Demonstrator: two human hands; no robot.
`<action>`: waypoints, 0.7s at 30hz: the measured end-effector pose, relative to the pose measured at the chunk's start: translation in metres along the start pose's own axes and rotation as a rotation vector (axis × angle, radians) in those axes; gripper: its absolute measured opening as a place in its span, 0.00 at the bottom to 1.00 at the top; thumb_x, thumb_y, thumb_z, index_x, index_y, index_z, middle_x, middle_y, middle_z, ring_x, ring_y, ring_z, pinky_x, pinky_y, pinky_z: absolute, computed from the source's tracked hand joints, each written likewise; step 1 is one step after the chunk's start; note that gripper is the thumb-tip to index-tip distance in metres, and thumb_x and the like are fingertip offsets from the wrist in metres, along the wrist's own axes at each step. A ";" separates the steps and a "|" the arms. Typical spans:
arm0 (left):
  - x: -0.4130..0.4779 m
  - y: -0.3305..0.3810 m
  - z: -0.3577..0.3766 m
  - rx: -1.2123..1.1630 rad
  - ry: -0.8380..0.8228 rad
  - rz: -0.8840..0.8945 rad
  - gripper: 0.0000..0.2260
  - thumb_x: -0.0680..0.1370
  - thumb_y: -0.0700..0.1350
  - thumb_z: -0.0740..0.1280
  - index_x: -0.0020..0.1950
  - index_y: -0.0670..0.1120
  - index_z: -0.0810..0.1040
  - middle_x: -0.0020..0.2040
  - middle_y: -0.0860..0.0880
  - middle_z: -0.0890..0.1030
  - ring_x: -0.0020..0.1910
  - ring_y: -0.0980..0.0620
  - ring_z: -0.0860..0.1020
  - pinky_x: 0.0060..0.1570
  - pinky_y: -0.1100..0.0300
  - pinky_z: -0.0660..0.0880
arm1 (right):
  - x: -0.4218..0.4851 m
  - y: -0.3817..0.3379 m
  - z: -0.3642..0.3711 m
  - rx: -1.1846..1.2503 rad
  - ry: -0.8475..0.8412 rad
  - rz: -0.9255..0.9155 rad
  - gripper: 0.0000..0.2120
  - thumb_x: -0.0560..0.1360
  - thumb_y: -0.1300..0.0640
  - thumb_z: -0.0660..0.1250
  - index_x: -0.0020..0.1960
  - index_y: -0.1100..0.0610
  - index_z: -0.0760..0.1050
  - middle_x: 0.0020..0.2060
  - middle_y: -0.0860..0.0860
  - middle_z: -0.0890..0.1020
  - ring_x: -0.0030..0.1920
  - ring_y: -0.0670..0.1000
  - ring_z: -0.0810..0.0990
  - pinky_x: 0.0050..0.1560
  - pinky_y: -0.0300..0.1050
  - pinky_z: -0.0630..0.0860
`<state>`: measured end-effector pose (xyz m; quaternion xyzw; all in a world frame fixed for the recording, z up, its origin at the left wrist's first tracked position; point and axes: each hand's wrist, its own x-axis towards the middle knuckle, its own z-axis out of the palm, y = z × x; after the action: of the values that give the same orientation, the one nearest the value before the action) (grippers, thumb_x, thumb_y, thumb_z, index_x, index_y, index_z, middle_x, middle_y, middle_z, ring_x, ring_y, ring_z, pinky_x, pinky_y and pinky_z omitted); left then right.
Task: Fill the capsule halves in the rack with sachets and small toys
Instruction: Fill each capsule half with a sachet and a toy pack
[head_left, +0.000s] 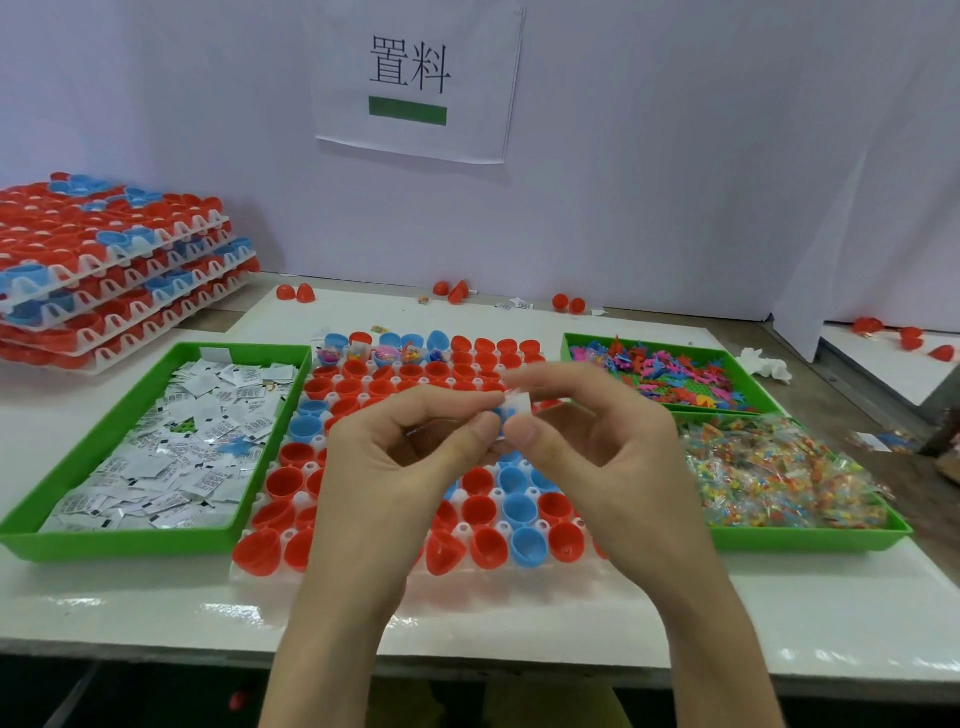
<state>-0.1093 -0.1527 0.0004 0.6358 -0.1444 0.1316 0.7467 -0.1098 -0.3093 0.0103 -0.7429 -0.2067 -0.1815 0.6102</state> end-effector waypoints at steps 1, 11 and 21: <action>0.000 0.000 0.001 0.023 -0.001 0.025 0.07 0.69 0.46 0.73 0.46 0.51 0.86 0.42 0.52 0.87 0.42 0.55 0.86 0.41 0.68 0.79 | 0.001 0.001 0.002 -0.002 0.018 0.006 0.09 0.74 0.50 0.73 0.54 0.49 0.81 0.46 0.43 0.85 0.47 0.46 0.86 0.46 0.35 0.80; 0.001 -0.003 0.002 0.086 0.042 0.078 0.09 0.71 0.41 0.75 0.50 0.48 0.83 0.44 0.53 0.86 0.40 0.53 0.86 0.40 0.64 0.81 | 0.001 0.002 0.012 0.073 0.115 -0.038 0.09 0.72 0.57 0.73 0.51 0.48 0.82 0.41 0.42 0.86 0.45 0.44 0.86 0.45 0.33 0.80; 0.027 -0.005 -0.088 0.596 0.159 0.039 0.10 0.75 0.40 0.72 0.45 0.57 0.83 0.45 0.61 0.85 0.44 0.60 0.83 0.39 0.68 0.78 | 0.091 0.036 -0.015 -0.311 0.202 0.017 0.10 0.72 0.62 0.76 0.50 0.51 0.82 0.38 0.46 0.86 0.40 0.41 0.85 0.45 0.33 0.80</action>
<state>-0.0784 -0.0659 -0.0071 0.8116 -0.0527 0.2319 0.5336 -0.0142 -0.3222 0.0305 -0.8081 -0.1074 -0.2800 0.5070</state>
